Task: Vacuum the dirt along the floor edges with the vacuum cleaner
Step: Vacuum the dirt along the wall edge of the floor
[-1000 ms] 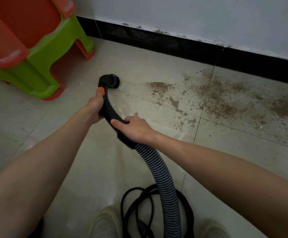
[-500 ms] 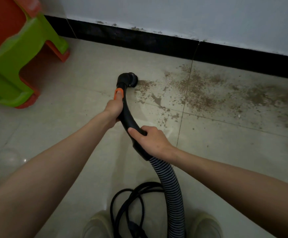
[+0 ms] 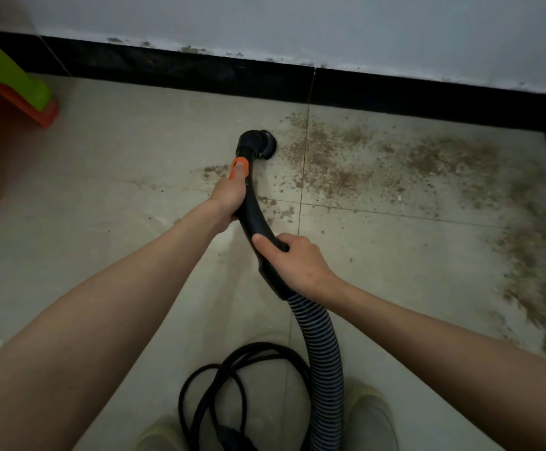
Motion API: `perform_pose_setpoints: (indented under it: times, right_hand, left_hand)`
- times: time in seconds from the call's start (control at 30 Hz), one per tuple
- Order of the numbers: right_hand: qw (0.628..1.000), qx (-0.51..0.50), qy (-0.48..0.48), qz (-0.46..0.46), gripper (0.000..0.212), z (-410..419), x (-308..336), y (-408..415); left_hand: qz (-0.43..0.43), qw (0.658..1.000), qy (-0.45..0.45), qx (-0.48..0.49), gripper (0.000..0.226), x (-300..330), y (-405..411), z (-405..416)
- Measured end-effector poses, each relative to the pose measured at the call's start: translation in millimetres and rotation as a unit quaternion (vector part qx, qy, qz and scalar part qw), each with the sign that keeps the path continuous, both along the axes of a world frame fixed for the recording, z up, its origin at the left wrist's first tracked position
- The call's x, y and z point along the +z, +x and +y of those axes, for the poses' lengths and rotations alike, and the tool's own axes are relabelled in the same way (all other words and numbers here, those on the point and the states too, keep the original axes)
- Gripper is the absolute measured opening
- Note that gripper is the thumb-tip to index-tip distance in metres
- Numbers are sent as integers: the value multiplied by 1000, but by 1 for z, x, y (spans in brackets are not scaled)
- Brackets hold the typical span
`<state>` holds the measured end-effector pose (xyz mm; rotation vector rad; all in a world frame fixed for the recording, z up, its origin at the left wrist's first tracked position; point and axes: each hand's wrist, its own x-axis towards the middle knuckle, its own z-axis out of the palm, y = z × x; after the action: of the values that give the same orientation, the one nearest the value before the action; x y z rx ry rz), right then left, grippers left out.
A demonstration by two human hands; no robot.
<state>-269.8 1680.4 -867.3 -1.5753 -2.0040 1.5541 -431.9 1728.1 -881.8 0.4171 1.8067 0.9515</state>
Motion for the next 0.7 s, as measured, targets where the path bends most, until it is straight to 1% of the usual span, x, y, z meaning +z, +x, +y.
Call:
perform_pose_setpoints:
  times: [0.17,0.3,0.4,0.5,0.57,0.63,0.7]
  right_hand:
    - [1000,-6,8,-3,43,-3,1,-5]
    - [999,32,-8,6,42,-12,5,-25]
    - [995,85,-48,18,41,-22,8,-51]
    - [983,131,-119,46,42,-34,12,-82]
    - [973,155,-158,57,45,-45,13,-101]
    - [966,179,-176,57,49,-58,13,-117]
    - [961,217,-166,48,54,-69,12,-132]
  left_hand:
    - [-9,1000,10,3,67,2,-2,1]
    - [19,999,1,44,58,3,-24,-17]
    - [36,996,7,82,57,6,-51,-39]
    - [44,990,16,131,54,11,-81,-66]
    - [55,986,7,159,55,15,-99,-87]
    - [67,980,-3,188,55,18,-115,-108]
    - [71,973,-9,219,53,18,-128,-129]
